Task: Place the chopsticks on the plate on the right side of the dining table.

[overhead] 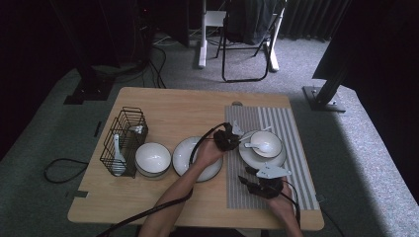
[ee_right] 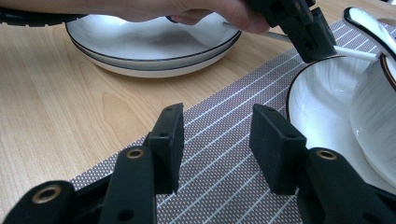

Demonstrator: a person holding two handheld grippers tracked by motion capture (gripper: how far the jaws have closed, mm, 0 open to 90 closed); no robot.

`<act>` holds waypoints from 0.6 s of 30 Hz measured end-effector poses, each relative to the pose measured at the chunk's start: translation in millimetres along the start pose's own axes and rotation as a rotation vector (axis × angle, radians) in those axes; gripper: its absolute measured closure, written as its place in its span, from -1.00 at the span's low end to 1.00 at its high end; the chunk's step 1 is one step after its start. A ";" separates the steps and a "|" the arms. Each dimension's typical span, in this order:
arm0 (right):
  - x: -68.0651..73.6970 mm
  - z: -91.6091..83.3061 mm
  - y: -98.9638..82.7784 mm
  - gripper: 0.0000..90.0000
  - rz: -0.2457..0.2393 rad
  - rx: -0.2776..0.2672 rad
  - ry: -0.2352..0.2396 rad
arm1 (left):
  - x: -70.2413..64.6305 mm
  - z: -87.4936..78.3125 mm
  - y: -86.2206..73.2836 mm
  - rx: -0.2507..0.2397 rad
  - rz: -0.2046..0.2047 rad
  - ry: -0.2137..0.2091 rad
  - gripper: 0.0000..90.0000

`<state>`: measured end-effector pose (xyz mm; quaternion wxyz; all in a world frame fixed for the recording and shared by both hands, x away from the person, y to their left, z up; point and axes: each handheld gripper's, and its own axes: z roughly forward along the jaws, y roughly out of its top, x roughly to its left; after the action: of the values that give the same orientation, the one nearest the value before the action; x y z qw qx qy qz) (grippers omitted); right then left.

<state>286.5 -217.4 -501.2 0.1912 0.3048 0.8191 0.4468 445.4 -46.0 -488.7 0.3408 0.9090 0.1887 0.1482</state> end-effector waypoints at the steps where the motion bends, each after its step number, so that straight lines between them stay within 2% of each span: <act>1: -0.1 0.1 -0.1 0.21 -0.001 0.000 0.000 | 0.0 0.0 -0.2 0.001 0.001 0.001 0.90; 12: -0.6 -0.1 -0.7 0.21 0.003 0.000 -0.002 | 0.8 -0.5 -0.6 0.013 0.005 -0.007 0.88; 18: -0.7 -0.1 -0.9 0.21 0.003 0.002 -0.002 | 0.9 -3.2 -0.1 0.002 0.003 -0.019 0.76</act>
<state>286.7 -218.3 -501.9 0.1908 0.3066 0.8190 0.4459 444.9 -43.8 -486.4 0.3413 0.9110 0.1842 0.1401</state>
